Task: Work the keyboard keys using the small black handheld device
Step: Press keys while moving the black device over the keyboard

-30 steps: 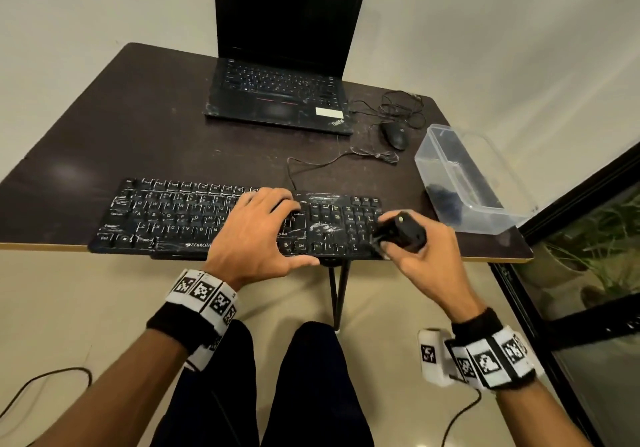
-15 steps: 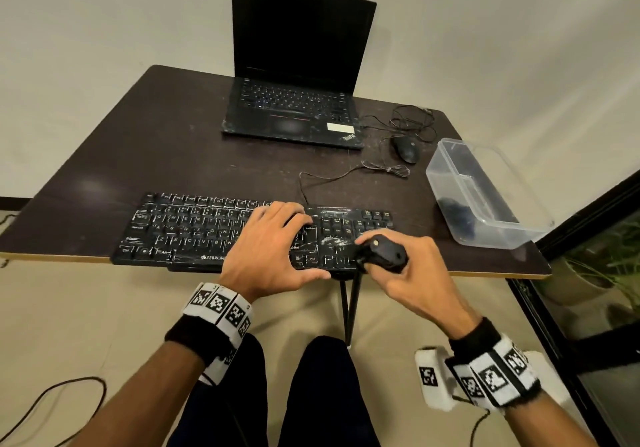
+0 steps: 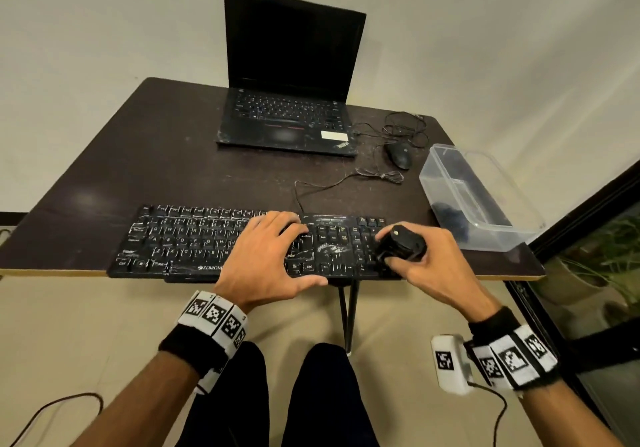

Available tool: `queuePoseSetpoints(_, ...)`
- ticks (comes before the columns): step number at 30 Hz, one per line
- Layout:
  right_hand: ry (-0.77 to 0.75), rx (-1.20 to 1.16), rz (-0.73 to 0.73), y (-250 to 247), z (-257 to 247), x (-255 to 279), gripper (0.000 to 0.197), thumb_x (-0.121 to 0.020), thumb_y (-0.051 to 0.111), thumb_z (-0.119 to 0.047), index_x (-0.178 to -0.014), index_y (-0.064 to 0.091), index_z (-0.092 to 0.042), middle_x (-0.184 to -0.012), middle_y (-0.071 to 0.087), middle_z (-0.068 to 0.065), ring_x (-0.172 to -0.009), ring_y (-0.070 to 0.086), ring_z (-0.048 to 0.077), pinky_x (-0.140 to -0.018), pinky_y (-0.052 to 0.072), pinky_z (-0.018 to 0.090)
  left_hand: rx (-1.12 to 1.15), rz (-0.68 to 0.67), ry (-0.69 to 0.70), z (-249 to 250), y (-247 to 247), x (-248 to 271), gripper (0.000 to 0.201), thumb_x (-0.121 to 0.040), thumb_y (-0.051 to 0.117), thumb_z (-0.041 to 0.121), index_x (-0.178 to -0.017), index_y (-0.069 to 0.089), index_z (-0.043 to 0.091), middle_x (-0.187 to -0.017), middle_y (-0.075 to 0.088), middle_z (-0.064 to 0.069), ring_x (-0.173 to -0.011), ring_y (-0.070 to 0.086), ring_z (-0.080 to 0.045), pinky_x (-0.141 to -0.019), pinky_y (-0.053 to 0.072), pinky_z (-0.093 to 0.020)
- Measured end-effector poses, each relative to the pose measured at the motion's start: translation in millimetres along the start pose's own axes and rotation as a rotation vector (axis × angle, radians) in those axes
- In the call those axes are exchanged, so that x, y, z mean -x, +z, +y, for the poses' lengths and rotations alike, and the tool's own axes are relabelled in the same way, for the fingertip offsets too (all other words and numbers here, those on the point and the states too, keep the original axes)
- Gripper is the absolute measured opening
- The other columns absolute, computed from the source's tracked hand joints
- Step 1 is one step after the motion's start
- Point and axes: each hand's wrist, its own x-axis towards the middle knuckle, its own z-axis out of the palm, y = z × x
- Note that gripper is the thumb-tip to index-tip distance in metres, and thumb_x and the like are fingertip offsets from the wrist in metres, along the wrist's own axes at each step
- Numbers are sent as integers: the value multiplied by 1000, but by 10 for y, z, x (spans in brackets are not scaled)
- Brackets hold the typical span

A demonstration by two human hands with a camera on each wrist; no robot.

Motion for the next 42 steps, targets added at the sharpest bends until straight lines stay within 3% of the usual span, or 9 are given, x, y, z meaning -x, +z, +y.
queuePoseSetpoints(5,92,38,105,-112,147,-43,40,-80,80,-4,-102,78,-37,-90,80,-14,-88,76,6,-88,64,40,15,-21,41,-93,-47,-12,97,-71,64,94,-131,68,18,-136,62,2,-128,56,-22,-114,42,-45)
queuePoseSetpoints(9,-20,31,-3,-39,63,81,43,-79,80,-3,-106,78,-37,-98,81,-13,-92,78,12,-90,63,38,5,0,35,-148,-96,-8,100,-69,61,98,-128,69,18,-134,62,3,-127,56,-21,-115,40,-44)
queuePoseSetpoints(14,42,14,110,-110,193,-92,38,-81,81,-4,-104,78,-34,-98,81,-14,-97,77,4,-96,63,40,3,9,45,-124,-66,32,96,-73,64,93,-129,68,15,-134,62,0,-127,57,-24,-113,43,-48)
queuePoseSetpoints(18,-47,-40,-23,-30,45,-37,40,-81,81,-2,-106,78,-33,-102,82,-14,-100,78,5,-97,63,37,-36,-11,45,-133,-74,19,96,-75,60,94,-132,66,17,-140,59,1,-132,55,-21,-122,32,-51)
queuePoseSetpoints(21,-7,11,54,-33,124,-200,38,-80,80,-7,-107,77,-34,-97,81,-14,-96,77,5,-95,63,41,-47,-50,24,-131,-63,32,100,-75,56,96,-138,63,19,-152,53,0,-142,49,-22,-127,27,-52)
queuePoseSetpoints(26,-20,-26,-22,-38,165,-269,38,-81,81,-5,-105,78,-34,-98,82,-12,-98,78,7,-98,62,41,-50,-78,-8,-141,-27,53,107,-76,45,100,-142,62,17,-155,54,-2,-146,49,-25,-127,28,-52)
queuePoseSetpoints(30,25,5,76,-50,250,-374,38,-80,81,-5,-105,78,-33,-99,81,-13,-100,76,6,-100,62,42,-71,-91,-8,-158,-23,54,108,-77,44,99,-144,61,16,-156,53,-2,-146,48,-24,-127,27,-52)
queuePoseSetpoints(38,51,-10,82,-60,279,-516,38,-79,82,-5,-106,79,-32,-99,81,-11,-101,76,10,-100,61,46,-61,-65,9,-155,5,52,105,-78,45,98,-140,64,15,-152,57,-4,-143,52,-26,-124,32,-54)
queuePoseSetpoints(42,-10,-16,-33,-30,218,-544,36,-81,83,-5,-105,79,-32,-99,82,-9,-101,77,11,-99,62,43,-56,-59,3,-163,-1,46,104,-78,46,98,-140,63,16,-152,56,-3,-143,51,-25,-125,30,-52)
